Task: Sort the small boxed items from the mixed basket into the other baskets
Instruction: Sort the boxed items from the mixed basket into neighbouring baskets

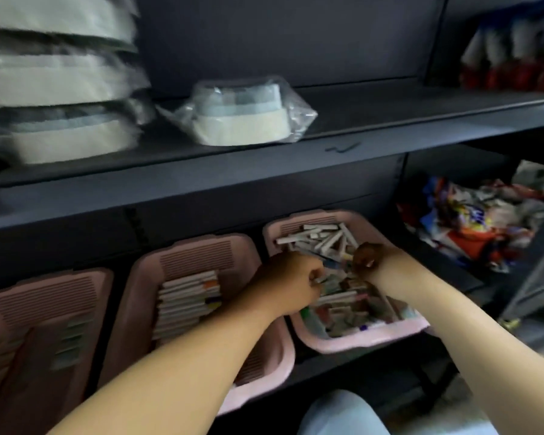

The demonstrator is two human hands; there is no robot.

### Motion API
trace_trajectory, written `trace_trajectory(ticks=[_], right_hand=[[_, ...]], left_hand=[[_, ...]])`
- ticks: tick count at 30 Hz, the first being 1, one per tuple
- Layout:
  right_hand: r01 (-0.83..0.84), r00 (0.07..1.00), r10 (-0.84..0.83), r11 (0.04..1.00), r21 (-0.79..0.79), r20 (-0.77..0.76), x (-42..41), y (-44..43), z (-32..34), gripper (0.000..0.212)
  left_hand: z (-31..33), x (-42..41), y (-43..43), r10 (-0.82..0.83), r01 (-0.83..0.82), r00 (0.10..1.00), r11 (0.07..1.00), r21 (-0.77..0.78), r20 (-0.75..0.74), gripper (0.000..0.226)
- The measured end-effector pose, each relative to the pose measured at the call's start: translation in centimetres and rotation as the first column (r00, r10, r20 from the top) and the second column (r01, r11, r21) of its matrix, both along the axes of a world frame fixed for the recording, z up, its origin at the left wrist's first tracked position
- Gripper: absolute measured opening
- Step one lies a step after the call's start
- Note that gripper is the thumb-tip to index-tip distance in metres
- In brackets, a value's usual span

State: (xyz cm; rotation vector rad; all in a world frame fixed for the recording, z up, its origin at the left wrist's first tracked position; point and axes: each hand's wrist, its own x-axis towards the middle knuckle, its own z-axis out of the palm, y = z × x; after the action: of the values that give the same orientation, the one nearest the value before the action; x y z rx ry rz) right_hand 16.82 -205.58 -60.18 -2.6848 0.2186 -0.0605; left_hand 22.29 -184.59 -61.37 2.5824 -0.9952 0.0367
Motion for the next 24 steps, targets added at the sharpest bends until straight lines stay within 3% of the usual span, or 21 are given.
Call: trace_trajectory(ticks=[5,9,15,24], right_hand=[[-0.006,0.988,0.0,0.999,-0.033,-0.156,-0.4,-2.9,-2.0,0.018],[-0.074,0.97,0.049,0.993,-0.095,-0.239,-0.3,-2.4,-3.8,0.017],[-0.167,0.919,0.13,0.984,-0.069,-0.373,1.3,-1.8,-4.5,0.024],[-0.284,0.903,0.165,0.922,-0.263,-0.396,2.4,-1.8,-5.8,0.034]], left_hand=[[-2.3,0.0,-3.6,0.033,-0.019,0.992,0.994,0.108,-0.125,0.022],[-3.2,0.4,-4.8,0.098,-0.074,0.988,0.978,0.193,-0.118,0.024],[-3.9,0.7,-5.7,0.141,-0.096,0.987,0.902,0.422,-0.078,0.022],[-4.0,0.8,-6.0,0.077,-0.03,0.994,0.863,0.504,-0.073,0.034]])
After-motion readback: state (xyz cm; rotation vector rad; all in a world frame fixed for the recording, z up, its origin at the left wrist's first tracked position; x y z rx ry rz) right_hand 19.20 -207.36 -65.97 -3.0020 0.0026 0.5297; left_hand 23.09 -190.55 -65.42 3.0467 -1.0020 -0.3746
